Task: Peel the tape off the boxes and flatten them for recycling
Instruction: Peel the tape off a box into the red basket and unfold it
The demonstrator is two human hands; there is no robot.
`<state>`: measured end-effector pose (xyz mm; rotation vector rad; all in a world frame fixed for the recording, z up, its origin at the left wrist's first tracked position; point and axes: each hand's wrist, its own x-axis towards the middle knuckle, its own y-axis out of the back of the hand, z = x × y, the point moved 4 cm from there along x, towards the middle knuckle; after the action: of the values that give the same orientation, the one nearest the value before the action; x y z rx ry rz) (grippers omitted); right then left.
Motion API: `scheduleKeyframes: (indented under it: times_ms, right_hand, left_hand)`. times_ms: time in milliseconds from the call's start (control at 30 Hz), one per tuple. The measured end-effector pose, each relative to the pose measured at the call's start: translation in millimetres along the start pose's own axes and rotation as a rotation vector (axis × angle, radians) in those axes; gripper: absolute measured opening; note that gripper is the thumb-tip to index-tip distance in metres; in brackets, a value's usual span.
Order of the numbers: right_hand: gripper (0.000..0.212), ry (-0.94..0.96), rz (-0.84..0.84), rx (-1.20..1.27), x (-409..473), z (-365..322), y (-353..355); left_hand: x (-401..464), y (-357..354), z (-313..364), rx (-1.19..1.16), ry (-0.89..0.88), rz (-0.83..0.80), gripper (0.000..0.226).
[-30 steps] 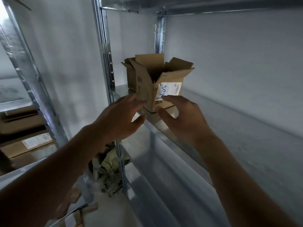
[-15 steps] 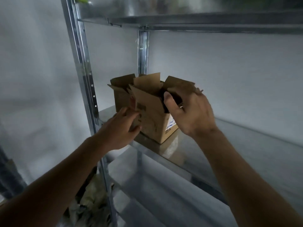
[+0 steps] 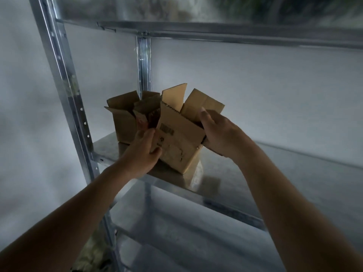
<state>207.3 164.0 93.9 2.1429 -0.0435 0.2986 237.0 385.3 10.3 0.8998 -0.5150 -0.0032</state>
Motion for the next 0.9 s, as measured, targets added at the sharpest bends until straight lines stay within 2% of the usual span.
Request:
scheduleKeyframes:
  times_ms: [67,133,200,267,300,367,433,533,567,667,733,900]
  right_hand:
    - [0.066,-0.026,-0.033,0.051,-2,0,-3]
    - [0.054,-0.019,-0.05,0.165,-5,3,-5]
    - [0.04,-0.011,-0.1,0.289,-8,5,-6]
    - [0.053,-0.053,-0.149,0.35,-10,10,-5]
    - [0.064,-0.091,-0.155,0.347,-11,15,-5]
    - [0.075,-0.154,-0.137,0.353,-15,24,-3]
    - [0.076,-0.174,-0.101,0.416,-21,33,-2]
    - [0.064,-0.188,-0.051,0.47,-35,48,-3]
    - [0.067,-0.2,-0.033,0.509,-39,53,-2]
    - [0.085,-0.125,0.019,0.686,-56,63,13]
    - [0.094,-0.058,0.065,0.769,-70,70,30]
    - [0.102,-0.045,0.201,0.998,-109,115,61]
  left_hand:
    - [3,0,3,-0.051,-0.044,0.059,0.024]
    - [8,0,0,-0.176,-0.023,0.061,0.013]
    - [11,-3,-1,-0.47,0.112,-0.022,0.018]
    - [11,-13,3,-0.859,0.348,-0.14,0.036]
    - [11,-19,6,-0.959,0.392,-0.172,0.047]
    - [16,-27,14,-0.991,0.369,-0.161,0.058]
    - [20,-34,20,-1.001,0.387,-0.099,0.062]
    - [24,-46,34,-1.073,0.452,-0.039,0.039]
    - [26,-49,42,-1.071,0.431,-0.028,0.03]
    - [34,-50,79,-1.053,0.279,-0.004,0.03]
    - [40,-50,108,-1.026,0.19,-0.055,0.033]
    - [40,-65,178,-0.895,-0.001,-0.18,0.039]
